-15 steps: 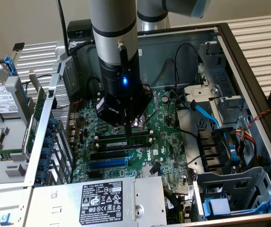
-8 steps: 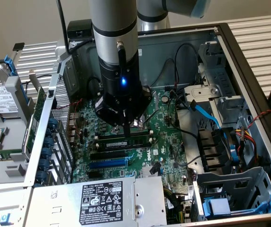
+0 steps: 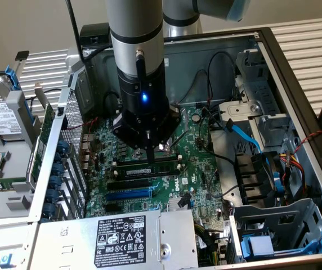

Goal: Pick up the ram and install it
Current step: 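Press down the ram until it locks into place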

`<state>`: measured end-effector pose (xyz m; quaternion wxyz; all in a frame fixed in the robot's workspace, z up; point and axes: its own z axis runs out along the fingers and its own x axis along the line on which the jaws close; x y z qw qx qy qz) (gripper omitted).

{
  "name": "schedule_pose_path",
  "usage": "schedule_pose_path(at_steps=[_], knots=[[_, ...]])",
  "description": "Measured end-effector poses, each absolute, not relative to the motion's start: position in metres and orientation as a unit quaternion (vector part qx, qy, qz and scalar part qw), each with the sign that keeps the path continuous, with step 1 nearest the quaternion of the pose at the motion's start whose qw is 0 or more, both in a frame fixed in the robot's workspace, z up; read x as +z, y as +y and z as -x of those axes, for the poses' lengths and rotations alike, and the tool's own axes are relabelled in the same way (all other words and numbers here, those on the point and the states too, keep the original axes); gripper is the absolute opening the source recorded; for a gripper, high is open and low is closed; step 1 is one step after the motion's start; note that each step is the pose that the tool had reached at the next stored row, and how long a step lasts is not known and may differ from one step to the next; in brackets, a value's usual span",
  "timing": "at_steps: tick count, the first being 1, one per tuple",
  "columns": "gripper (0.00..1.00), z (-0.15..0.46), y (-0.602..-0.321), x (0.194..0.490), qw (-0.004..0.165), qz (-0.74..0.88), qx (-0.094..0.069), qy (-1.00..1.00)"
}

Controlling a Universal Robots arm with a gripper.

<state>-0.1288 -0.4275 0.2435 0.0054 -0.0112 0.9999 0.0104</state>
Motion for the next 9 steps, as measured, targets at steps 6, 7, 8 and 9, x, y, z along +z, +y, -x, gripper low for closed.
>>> schedule_pose_path(at_steps=[6,7,8,9], knots=[[0.11,0.1288,-0.4275,0.2435,0.005,-0.007,0.01,1.0],[0.11,0.1288,-0.4275,0.2435,0.005,-0.007,0.01,1.0],[0.11,0.1288,-0.4275,0.2435,0.005,-0.007,0.01,1.0],[0.11,0.1288,-0.4275,0.2435,0.005,-0.007,0.01,1.0]])
